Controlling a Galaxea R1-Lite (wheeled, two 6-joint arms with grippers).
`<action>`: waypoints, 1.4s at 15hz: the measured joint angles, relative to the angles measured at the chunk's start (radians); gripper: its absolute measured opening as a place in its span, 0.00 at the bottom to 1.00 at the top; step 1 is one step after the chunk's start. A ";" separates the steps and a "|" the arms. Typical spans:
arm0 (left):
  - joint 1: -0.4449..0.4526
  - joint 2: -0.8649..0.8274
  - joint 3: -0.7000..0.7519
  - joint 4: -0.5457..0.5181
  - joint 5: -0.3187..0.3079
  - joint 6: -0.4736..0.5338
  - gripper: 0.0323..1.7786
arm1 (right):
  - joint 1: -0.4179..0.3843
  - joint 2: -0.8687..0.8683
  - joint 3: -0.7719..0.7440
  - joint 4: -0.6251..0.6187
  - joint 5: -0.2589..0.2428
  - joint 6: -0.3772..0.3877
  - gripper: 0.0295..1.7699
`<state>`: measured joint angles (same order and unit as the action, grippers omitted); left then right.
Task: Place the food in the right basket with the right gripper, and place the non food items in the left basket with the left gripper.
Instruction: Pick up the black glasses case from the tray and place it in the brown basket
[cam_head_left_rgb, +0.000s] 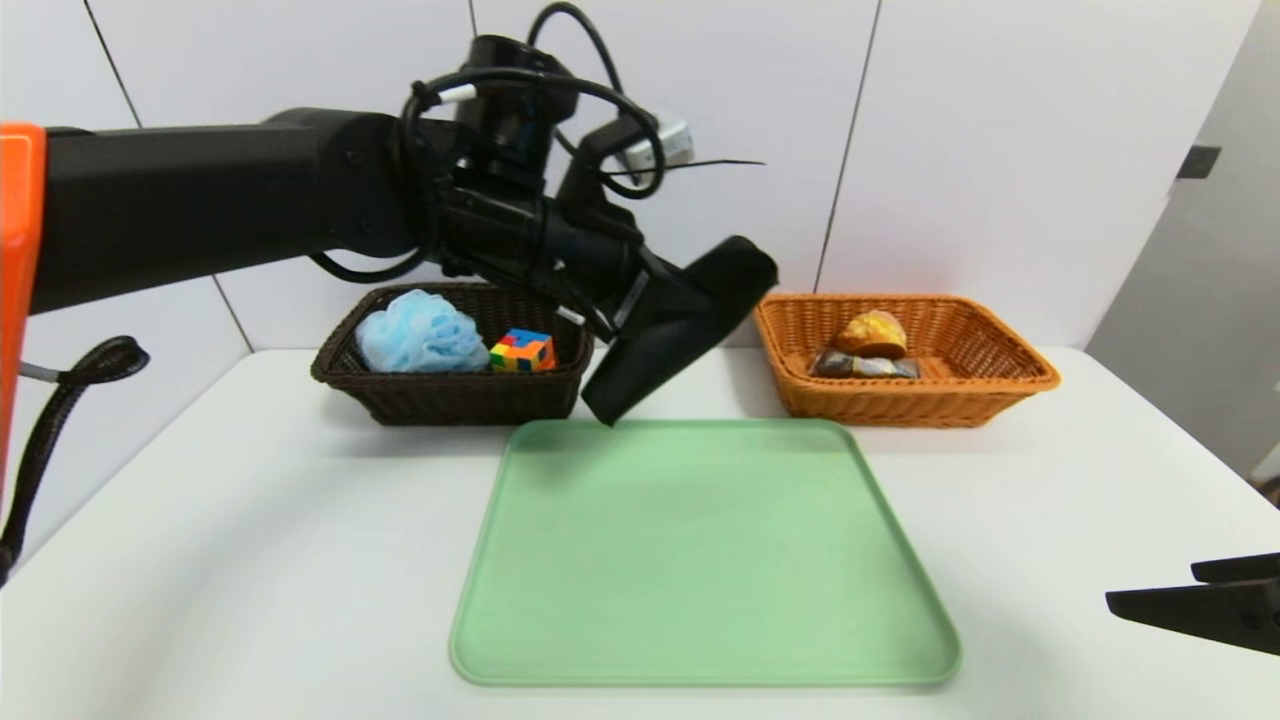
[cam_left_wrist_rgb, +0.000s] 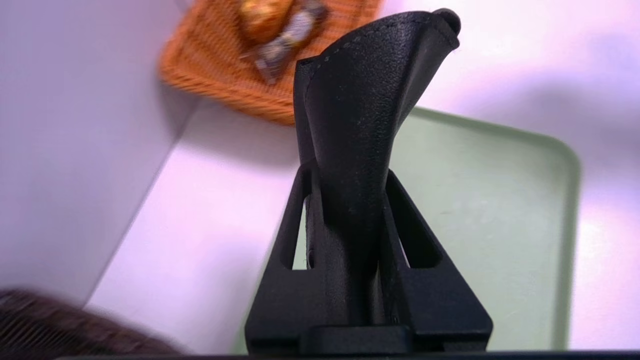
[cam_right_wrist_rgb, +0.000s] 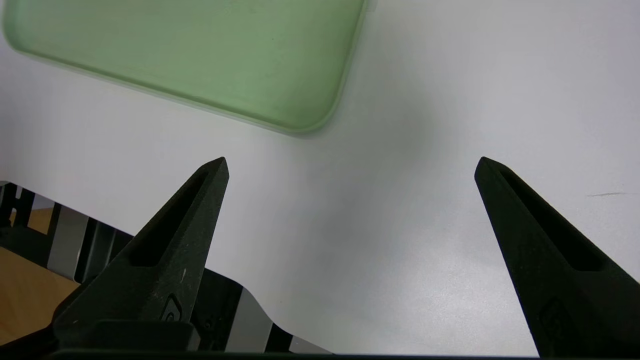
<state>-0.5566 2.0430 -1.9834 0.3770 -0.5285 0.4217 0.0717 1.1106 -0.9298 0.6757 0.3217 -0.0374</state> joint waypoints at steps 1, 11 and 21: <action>0.050 -0.010 0.000 -0.004 0.000 0.000 0.17 | 0.000 0.000 0.000 0.000 0.000 -0.001 0.96; 0.388 0.033 0.000 -0.114 0.074 0.231 0.17 | 0.000 -0.005 0.012 0.000 0.001 -0.005 0.96; 0.392 0.151 0.000 -0.190 0.120 0.294 0.16 | 0.000 0.001 0.017 -0.021 0.002 -0.003 0.96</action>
<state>-0.1645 2.1940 -1.9834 0.1870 -0.4089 0.7153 0.0717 1.1113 -0.9126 0.6551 0.3236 -0.0404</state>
